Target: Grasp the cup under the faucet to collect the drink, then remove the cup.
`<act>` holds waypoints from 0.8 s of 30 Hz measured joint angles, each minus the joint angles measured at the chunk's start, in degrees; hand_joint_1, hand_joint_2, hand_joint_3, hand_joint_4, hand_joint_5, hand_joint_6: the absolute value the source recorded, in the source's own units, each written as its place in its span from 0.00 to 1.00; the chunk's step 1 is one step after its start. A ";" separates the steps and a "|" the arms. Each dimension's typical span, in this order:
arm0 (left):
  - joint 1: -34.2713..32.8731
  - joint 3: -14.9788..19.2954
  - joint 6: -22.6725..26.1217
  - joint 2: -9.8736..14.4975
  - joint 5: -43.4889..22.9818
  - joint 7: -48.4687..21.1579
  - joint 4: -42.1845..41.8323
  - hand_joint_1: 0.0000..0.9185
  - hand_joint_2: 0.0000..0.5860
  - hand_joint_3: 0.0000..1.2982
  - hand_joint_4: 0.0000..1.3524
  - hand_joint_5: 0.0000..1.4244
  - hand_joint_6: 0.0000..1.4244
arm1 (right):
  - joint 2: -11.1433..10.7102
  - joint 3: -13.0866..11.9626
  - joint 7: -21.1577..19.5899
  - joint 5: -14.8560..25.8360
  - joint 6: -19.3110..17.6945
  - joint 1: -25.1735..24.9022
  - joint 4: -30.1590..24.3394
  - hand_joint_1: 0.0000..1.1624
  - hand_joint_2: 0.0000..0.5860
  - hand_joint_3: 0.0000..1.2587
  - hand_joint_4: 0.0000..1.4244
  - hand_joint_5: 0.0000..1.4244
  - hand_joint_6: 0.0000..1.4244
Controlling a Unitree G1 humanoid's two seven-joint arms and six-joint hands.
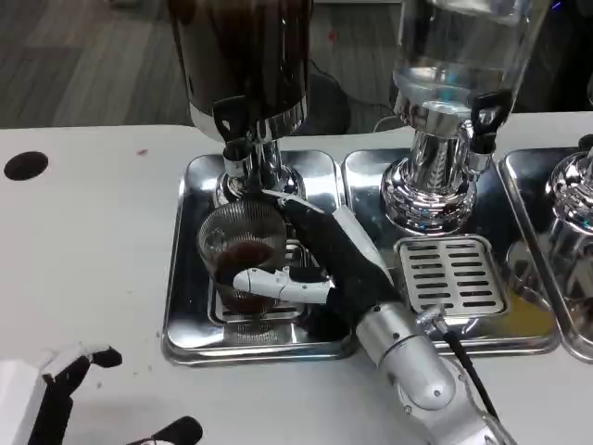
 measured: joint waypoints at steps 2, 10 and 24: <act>0.04 0.09 0.00 0.00 -0.06 0.00 0.00 0.00 0.14 0.28 0.19 0.20 0.34 | 0.01 0.20 -0.13 -0.27 0.00 0.00 0.00 0.72 0.00 0.15 0.16 0.21 0.05; 0.39 0.52 0.00 0.00 -0.46 0.00 0.00 0.00 0.14 0.28 0.19 0.20 0.34 | 0.14 1.09 -1.92 -2.09 -0.01 0.00 0.00 0.80 0.00 0.15 0.17 0.24 0.08; 1.38 1.30 -0.01 -0.03 -1.07 0.01 0.01 0.00 0.15 0.29 0.20 0.21 0.34 | 0.80 1.92 -5.49 -3.69 0.73 0.44 -0.33 0.79 0.02 0.28 0.28 0.32 0.15</act>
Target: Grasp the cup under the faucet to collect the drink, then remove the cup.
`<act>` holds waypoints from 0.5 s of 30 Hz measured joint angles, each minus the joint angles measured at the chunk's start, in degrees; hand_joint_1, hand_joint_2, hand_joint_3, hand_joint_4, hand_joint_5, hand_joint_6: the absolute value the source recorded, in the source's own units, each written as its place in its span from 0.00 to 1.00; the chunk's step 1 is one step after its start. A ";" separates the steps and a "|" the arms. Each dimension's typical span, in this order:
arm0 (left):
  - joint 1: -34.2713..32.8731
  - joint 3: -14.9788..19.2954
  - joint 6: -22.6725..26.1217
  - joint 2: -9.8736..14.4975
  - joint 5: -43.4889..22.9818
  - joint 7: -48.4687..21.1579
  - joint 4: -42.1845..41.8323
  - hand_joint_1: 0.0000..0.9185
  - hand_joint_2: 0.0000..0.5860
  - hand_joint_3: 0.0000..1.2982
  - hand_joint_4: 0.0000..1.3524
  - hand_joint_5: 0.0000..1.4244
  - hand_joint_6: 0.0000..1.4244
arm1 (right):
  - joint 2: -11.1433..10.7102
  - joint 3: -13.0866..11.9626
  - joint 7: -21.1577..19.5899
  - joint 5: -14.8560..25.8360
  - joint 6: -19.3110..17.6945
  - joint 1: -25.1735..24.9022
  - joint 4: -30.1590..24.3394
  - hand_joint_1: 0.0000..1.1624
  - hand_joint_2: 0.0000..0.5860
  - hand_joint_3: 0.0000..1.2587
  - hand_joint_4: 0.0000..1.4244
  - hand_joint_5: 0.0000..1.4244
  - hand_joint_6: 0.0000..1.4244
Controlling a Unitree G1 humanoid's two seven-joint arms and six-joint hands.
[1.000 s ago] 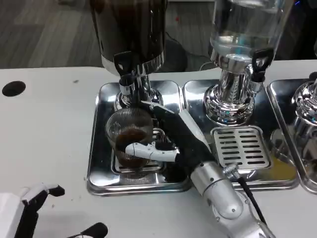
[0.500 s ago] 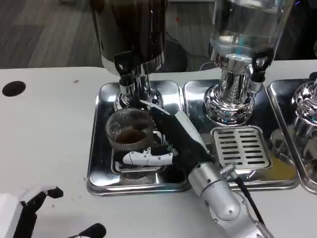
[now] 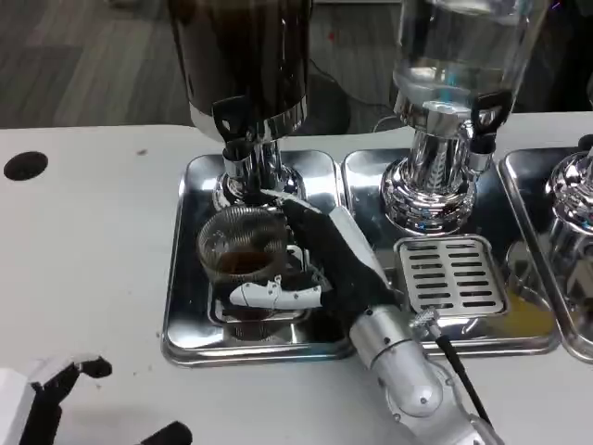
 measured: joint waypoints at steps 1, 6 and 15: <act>0.06 0.07 0.00 -0.01 -0.06 0.00 0.00 0.00 0.15 0.29 0.20 0.21 0.34 | 0.04 -0.02 -0.38 -0.03 0.12 0.02 -0.09 0.79 0.03 0.29 0.29 0.33 0.16; 0.73 0.13 -0.35 -0.25 -0.09 0.04 0.00 0.00 0.15 0.29 0.20 0.21 0.34 | 0.36 0.01 -1.95 -0.30 0.60 0.69 -0.88 0.80 0.08 0.35 0.35 0.38 0.24; 0.90 0.39 -0.88 -0.55 -0.11 0.06 0.00 0.00 0.15 0.29 0.20 0.22 0.34 | 0.22 0.18 -2.95 -0.41 0.68 2.32 -2.77 0.80 0.10 0.43 0.42 0.46 0.30</act>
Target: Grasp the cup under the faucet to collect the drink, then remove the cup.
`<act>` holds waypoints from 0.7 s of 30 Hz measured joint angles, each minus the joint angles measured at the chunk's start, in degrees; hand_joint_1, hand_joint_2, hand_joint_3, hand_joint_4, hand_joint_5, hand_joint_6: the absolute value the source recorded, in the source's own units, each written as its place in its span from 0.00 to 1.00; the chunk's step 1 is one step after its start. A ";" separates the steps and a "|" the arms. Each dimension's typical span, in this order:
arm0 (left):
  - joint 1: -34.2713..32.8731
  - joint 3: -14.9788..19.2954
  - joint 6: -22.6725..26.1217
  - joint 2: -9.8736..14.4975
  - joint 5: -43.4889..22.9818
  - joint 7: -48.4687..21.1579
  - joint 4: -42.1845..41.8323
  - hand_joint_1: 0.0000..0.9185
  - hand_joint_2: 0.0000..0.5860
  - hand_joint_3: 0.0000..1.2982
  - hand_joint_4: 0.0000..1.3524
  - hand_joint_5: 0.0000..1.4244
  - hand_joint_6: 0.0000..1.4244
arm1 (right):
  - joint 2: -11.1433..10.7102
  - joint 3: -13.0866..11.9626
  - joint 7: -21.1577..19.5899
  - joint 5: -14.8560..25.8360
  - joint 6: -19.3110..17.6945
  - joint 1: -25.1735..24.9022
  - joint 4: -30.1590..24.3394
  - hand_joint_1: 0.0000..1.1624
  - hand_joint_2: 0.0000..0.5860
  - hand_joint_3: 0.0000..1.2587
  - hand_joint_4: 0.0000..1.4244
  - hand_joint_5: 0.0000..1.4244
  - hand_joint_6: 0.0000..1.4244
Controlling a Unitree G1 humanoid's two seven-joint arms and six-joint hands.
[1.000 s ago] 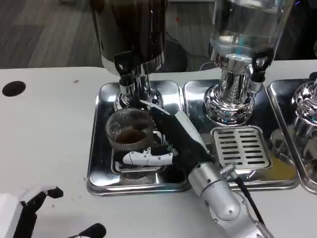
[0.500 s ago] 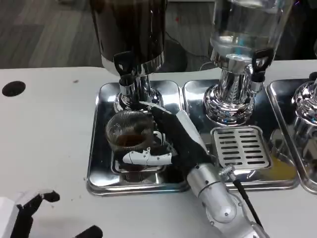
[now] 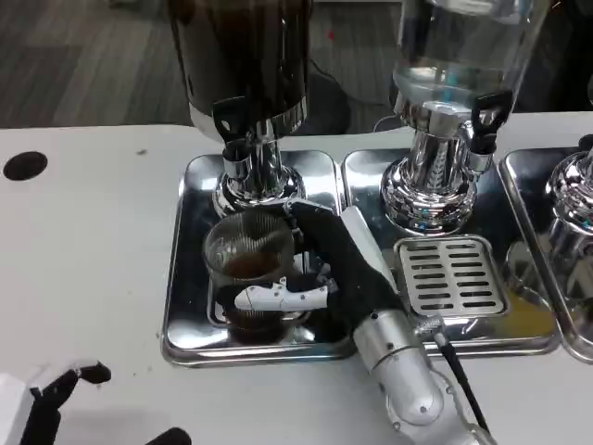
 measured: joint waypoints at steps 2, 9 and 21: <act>0.01 0.01 -0.03 -0.06 0.00 0.00 0.00 0.00 0.15 0.29 0.20 0.22 0.34 | -0.28 0.01 0.04 0.05 0.00 0.74 -1.04 0.80 0.10 0.44 0.42 0.46 0.31; -0.02 -0.21 -0.13 -0.22 0.04 0.00 0.08 0.00 0.15 0.29 0.20 0.22 0.34 | -1.06 0.08 1.45 0.45 1.10 3.49 -5.20 0.78 0.11 0.44 0.42 0.46 0.31; -0.94 -2.14 -0.26 -0.99 0.74 0.01 1.24 0.00 0.15 0.29 0.20 0.22 0.34 | -3.24 -1.87 5.89 2.46 3.78 8.85 -17.44 0.79 0.15 0.44 0.42 0.46 0.31</act>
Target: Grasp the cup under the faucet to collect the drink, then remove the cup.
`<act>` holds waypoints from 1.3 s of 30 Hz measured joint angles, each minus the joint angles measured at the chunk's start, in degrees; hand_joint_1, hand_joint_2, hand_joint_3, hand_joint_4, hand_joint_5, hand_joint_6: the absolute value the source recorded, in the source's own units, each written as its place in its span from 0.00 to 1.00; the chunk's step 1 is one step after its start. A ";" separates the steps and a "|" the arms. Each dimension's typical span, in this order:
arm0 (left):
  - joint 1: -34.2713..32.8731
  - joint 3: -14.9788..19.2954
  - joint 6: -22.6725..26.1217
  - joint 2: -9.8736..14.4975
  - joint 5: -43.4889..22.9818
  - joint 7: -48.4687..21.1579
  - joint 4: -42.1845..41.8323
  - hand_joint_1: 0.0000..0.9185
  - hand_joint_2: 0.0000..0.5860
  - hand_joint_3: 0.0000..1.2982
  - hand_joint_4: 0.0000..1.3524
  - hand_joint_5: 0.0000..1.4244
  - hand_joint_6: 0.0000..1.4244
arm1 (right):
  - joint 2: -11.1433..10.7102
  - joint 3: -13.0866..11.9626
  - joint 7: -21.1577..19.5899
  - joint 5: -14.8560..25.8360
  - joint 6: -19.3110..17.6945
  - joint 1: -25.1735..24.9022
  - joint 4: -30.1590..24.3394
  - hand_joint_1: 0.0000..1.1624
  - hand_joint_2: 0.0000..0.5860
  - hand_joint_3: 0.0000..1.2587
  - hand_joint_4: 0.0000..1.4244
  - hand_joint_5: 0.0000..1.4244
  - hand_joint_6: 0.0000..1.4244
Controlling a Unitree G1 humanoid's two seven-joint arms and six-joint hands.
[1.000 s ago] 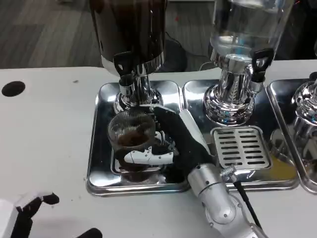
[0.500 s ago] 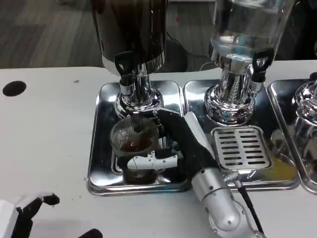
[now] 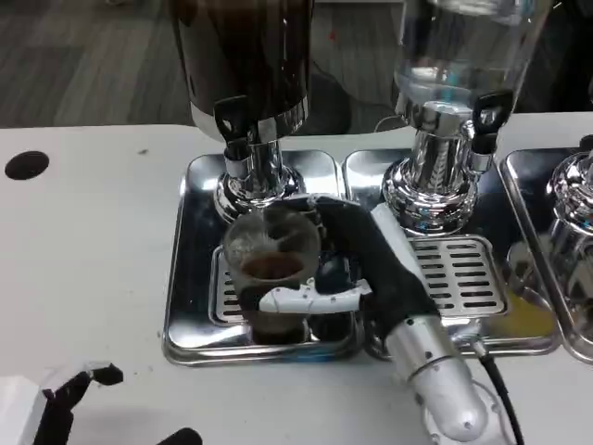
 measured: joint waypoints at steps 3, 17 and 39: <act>-0.47 -0.93 0.01 -0.13 0.08 0.00 0.34 0.00 0.15 0.29 0.20 0.22 0.34 | -0.71 -0.40 1.13 0.42 0.37 1.73 -2.79 0.78 0.12 0.44 0.42 0.46 0.32; -2.50 -1.91 0.36 -0.19 0.15 0.47 3.00 0.00 0.15 0.28 0.20 0.22 0.34 | -7.80 -3.45 6.71 4.41 -0.18 14.89 -14.69 0.78 0.11 0.45 0.43 0.46 0.32; -7.84 -5.88 4.49 -0.02 2.62 0.62 4.83 0.00 0.15 0.28 0.20 0.23 0.34 | -15.64 -14.07 11.21 12.57 -18.85 28.25 -14.82 0.78 0.11 0.46 0.45 0.47 0.32</act>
